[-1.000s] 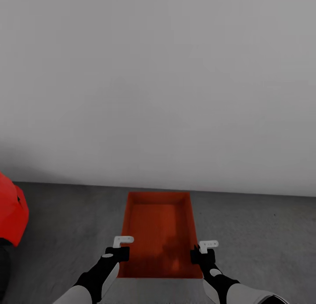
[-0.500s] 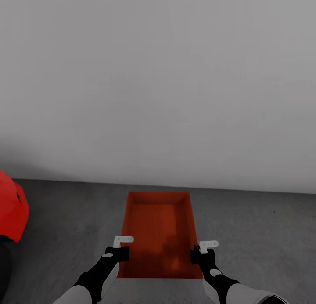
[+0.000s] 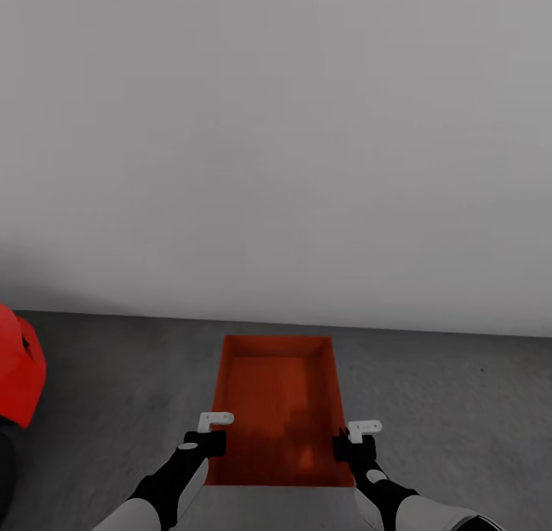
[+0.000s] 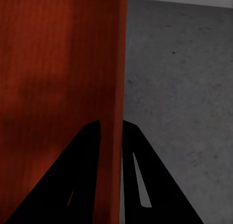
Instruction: Move the two storage containers from the living room to the garage. In the garage, place one container on the floor and stack the other container on top of it (either order is fine).
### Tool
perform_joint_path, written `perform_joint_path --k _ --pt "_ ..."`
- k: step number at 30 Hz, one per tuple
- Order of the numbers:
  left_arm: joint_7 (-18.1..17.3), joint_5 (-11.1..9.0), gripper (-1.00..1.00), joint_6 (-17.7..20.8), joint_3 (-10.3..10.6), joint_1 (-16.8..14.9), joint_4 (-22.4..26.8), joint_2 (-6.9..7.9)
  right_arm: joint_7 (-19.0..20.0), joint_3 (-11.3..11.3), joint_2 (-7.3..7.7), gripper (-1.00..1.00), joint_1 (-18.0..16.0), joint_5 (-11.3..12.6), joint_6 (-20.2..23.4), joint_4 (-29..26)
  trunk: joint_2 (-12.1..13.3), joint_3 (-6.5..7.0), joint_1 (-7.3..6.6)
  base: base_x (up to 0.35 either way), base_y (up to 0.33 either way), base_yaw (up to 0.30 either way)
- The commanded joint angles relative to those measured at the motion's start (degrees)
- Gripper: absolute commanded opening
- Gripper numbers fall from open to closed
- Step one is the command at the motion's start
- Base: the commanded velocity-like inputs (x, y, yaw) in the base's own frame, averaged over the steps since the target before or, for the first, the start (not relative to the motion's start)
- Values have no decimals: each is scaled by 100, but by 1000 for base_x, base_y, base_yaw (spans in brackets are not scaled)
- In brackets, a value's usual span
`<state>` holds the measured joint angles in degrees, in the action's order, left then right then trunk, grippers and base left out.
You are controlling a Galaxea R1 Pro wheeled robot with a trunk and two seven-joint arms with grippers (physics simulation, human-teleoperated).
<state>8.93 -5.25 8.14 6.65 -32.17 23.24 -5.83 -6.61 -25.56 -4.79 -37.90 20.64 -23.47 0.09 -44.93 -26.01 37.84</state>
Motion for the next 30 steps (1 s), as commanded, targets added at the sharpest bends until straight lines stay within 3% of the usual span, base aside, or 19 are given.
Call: perform_joint_path --k 1,17,30 --pt "74 -82 -100 30 64 0 14 -31 -24 121 -4 -100 -7 98 -26 8 -5 -14 2 159 0 0" --pt "74 -81 -100 30 64 0 14 -31 -24 122 -4 -100 -7 98 -27 8 -5 -29 2 146 0 0" --pt "74 -81 -100 22 60 0 14 -30 -29 124 -4 -100 -7 98 -27 8 -5 -29 2 21 0 0"
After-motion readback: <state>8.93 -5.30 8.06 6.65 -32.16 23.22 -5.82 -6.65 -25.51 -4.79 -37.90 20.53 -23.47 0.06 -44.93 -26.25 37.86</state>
